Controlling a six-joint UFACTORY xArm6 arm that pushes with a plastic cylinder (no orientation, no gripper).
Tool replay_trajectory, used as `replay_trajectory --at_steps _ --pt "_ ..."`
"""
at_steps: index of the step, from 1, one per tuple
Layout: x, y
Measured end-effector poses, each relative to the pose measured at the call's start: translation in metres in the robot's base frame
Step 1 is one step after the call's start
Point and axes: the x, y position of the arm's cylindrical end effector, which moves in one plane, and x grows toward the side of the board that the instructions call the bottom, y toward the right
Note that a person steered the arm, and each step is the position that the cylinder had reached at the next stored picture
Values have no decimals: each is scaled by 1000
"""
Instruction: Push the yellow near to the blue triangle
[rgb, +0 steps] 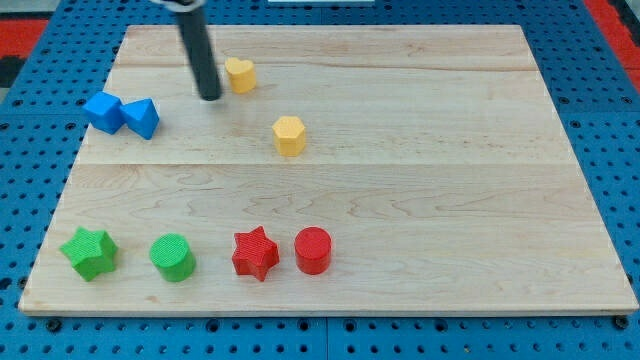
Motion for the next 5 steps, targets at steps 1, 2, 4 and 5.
replay_trajectory --at_steps 1,2,4,5 --pt "-7 74" --pt "-48 69" --pt "-34 -79" --pt "-35 -76"
